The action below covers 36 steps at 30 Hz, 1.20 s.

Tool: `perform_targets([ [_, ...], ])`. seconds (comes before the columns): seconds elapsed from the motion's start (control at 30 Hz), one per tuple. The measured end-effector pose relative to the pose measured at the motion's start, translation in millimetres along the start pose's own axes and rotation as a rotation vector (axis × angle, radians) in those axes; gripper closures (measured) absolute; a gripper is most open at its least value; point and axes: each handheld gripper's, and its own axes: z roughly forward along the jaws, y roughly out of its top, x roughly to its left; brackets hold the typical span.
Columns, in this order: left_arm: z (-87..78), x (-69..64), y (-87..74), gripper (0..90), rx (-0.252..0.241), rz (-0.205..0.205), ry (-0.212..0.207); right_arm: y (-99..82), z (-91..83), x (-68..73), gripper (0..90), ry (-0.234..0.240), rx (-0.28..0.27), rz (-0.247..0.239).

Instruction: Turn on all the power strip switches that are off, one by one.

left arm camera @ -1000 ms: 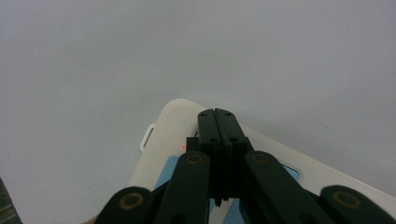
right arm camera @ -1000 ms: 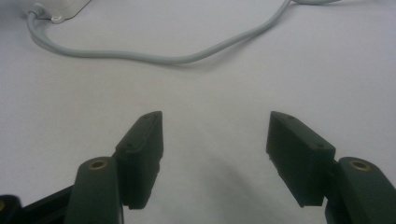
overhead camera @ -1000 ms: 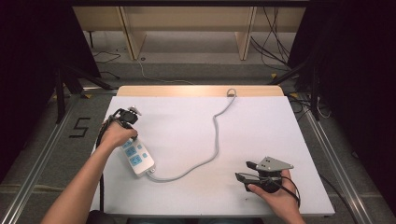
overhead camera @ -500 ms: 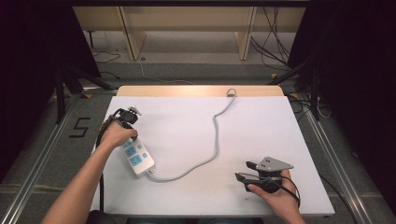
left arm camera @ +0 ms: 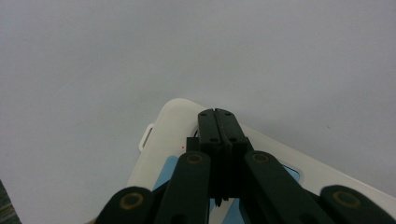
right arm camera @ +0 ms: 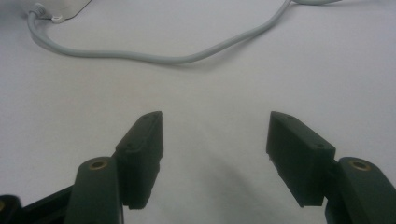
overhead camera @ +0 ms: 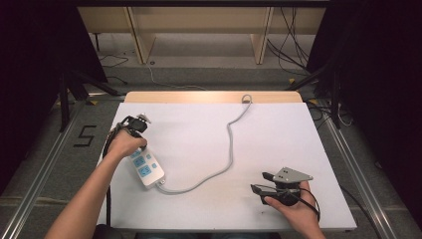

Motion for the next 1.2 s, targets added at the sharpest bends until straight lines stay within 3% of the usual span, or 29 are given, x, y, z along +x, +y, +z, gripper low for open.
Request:
perform_targets([
  [0.53,-1.7,0.4,-6.5,89.6,-0.059,-0.003,-0.021,-0.2,0.7,-0.8,37.5,-0.001,-0.004,0.001],
  [1.2,-21.7,-5.2,-11.6,84.7,-0.163,0.017,-0.011,-0.2,0.7,-0.8,37.5,-0.001,-0.004,0.001],
])
